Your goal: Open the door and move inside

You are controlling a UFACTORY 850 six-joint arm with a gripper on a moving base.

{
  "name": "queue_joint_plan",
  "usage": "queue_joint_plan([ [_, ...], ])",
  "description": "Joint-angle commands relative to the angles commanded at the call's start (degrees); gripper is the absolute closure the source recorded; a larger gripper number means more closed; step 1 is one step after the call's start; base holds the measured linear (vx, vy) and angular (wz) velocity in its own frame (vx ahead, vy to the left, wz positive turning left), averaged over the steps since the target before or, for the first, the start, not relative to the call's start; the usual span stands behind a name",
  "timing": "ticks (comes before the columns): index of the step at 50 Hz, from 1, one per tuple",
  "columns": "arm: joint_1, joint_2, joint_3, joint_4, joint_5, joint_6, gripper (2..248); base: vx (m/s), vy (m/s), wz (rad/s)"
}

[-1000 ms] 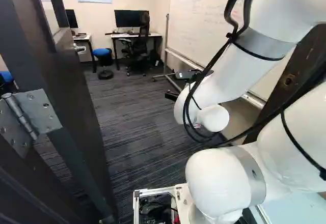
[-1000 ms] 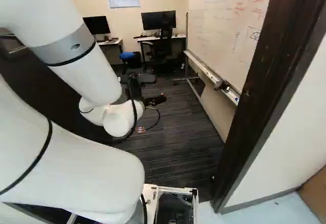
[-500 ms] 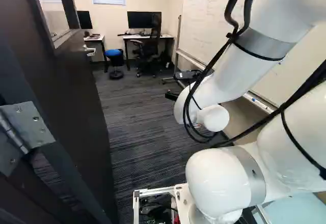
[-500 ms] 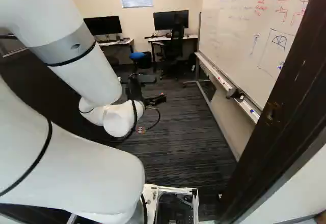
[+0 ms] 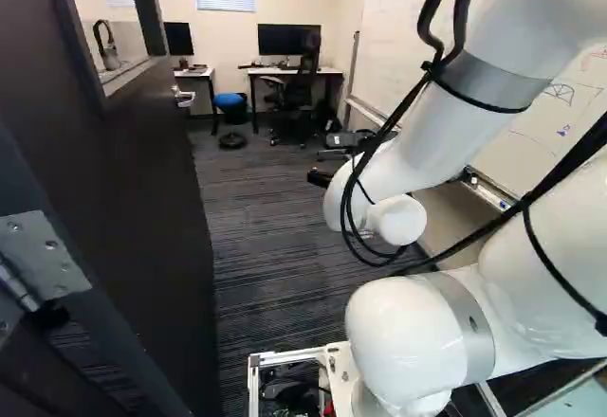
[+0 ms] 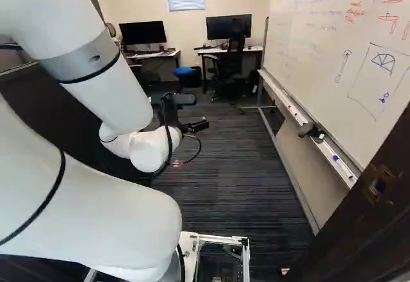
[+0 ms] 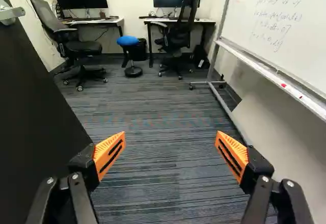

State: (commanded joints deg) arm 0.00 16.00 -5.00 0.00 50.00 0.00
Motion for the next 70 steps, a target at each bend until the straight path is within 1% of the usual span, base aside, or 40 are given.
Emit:
queue_joint_plan([
  [15,0.00,0.00,0.00,0.00,0.00,0.00,3,0.154,-0.001,0.156],
  [70,0.00,0.00,0.00,0.00,0.00,0.00,3,0.193,-0.035,-0.001],
])
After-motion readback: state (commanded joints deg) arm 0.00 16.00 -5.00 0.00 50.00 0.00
